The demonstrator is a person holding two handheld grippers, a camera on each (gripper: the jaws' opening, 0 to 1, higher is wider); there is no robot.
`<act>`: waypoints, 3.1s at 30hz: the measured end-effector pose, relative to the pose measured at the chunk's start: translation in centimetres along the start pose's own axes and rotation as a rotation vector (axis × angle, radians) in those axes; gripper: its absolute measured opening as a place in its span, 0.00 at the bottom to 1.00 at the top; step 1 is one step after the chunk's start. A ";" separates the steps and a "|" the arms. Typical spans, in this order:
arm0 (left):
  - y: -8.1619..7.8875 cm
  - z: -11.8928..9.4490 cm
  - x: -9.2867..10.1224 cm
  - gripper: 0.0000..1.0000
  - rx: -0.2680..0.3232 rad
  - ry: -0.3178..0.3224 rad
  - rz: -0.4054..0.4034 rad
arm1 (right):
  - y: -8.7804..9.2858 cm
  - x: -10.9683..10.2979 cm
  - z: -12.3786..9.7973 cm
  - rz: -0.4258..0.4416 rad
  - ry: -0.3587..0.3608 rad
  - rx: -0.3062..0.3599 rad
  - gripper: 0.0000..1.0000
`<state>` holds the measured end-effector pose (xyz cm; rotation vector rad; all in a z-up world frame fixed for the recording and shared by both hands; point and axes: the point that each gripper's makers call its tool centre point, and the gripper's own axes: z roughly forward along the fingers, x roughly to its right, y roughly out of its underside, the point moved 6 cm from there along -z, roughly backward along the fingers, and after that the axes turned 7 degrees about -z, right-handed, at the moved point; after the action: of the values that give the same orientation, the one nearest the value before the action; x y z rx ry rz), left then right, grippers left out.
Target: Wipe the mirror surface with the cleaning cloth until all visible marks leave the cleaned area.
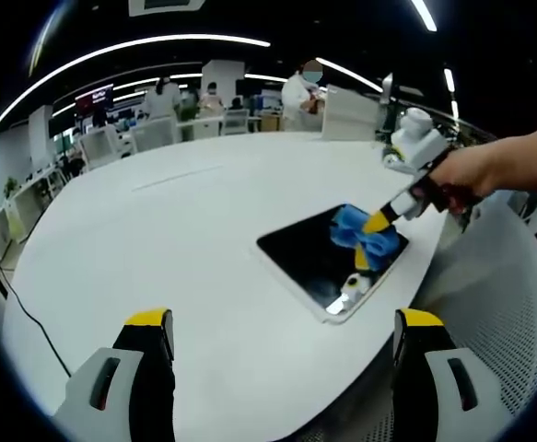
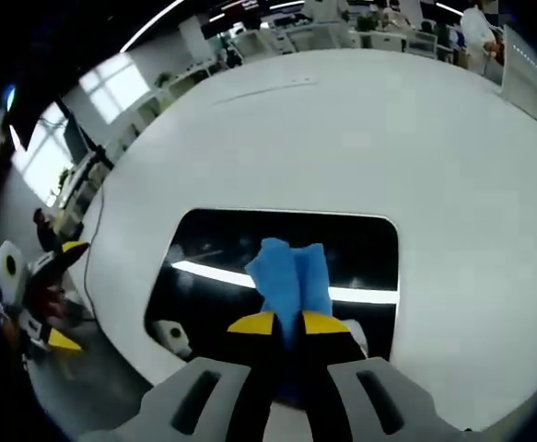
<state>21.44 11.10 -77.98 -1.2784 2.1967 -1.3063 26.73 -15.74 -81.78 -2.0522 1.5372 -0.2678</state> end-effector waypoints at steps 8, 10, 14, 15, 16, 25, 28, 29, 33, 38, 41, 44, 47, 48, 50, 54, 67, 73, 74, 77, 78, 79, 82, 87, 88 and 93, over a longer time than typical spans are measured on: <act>-0.1 0.0 0.1 1.00 0.006 0.005 0.009 | 0.6 -0.1 -0.3 0.006 -0.002 0.011 0.04; -0.1 0.0 0.1 1.00 0.008 0.005 0.008 | 0.7 -0.2 -0.4 0.005 0.001 0.010 0.04; -0.2 0.1 0.2 1.00 0.009 0.008 0.010 | 1.2 -0.5 -0.7 0.002 0.004 0.002 0.04; -0.2 0.1 0.2 1.00 0.011 0.008 0.011 | 1.3 -0.6 -0.8 0.000 0.004 0.003 0.04; -0.2 0.1 0.2 1.00 0.011 0.009 0.013 | 1.5 -0.6 -0.8 -0.003 0.005 0.003 0.04; -0.3 0.0 0.2 1.00 0.019 0.008 0.008 | 2.4 -0.8 -1.4 0.019 0.005 0.008 0.03; -0.3 0.0 0.2 1.00 0.019 0.011 0.009 | 2.8 -0.9 -1.7 0.021 0.006 0.007 0.03; -0.3 0.0 0.2 1.00 0.019 0.011 0.009 | 2.9 -1.0 -1.8 0.024 0.006 0.008 0.03; -0.2 0.0 0.2 1.00 0.015 0.012 0.010 | 3.7 -1.1 -2.2 0.038 0.003 0.007 0.03; -0.1 0.0 0.2 1.00 0.010 0.013 0.010 | 4.2 -1.2 -2.5 0.048 -0.002 0.002 0.03; -0.1 0.0 0.2 1.00 0.010 0.012 0.009 | 4.2 -1.3 -2.5 0.049 -0.002 -0.004 0.03; -0.2 -0.1 0.2 1.00 0.014 0.006 0.008 | 4.2 -1.3 -2.5 0.047 -0.003 -0.006 0.03; -0.2 0.0 0.3 1.00 0.012 0.008 0.007 | 4.2 -1.2 -2.5 0.045 -0.006 -0.003 0.03; -0.2 0.0 0.3 1.00 0.013 0.011 0.012 | 4.2 -1.3 -2.5 0.044 -0.006 -0.001 0.03; -0.2 0.0 0.4 1.00 0.011 0.017 0.017 | 4.2 -1.3 -2.5 0.038 -0.003 0.002 0.03; -0.1 0.1 0.5 1.00 0.008 0.024 0.019 | 4.3 -1.5 -2.5 0.015 0.005 0.004 0.03; -0.1 -0.1 0.3 1.00 0.011 0.025 0.014 | 4.3 -1.4 -2.6 0.044 -0.002 -0.027 0.03; -0.2 -0.1 0.3 1.00 0.016 0.024 0.012 | 4.3 -1.4 -2.7 0.055 -0.007 -0.027 0.03; -0.2 -0.1 0.4 1.00 0.017 0.025 0.012 | 4.3 -1.4 -2.7 0.055 -0.006 -0.027 0.03; -0.1 -0.1 0.3 1.00 0.007 0.024 0.021 | 4.3 -1.3 -2.7 0.065 -0.007 -0.032 0.03; 0.2 0.0 0.1 1.00 -0.011 0.012 0.030 | 4.3 -1.3 -2.7 0.069 -0.007 -0.035 0.03; 0.5 0.0 0.0 1.00 -0.036 0.002 0.038 | 4.3 -1.3 -2.7 0.071 -0.007 -0.037 0.03; 0.8 0.2 0.0 1.00 -0.056 0.010 0.019 | 4.3 -1.1 -2.8 0.079 -0.011 -0.042 0.03; 0.4 -0.1 0.1 1.00 -0.018 0.020 0.003 | 4.3 -0.6 -2.8 0.095 -0.020 -0.053 0.03; 0.4 -0.1 0.0 1.00 -0.016 0.017 0.002 | 4.4 -0.5 -2.8 0.104 -0.025 -0.054 0.03; 0.4 -0.1 -0.1 1.00 -0.016 0.011 -0.014 | 4.3 -0.2 -2.9 0.121 -0.039 -0.066 0.03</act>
<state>21.21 11.28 -78.31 -1.2975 2.2137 -1.3073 21.76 -17.29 -81.68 -1.9931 1.6589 -0.1318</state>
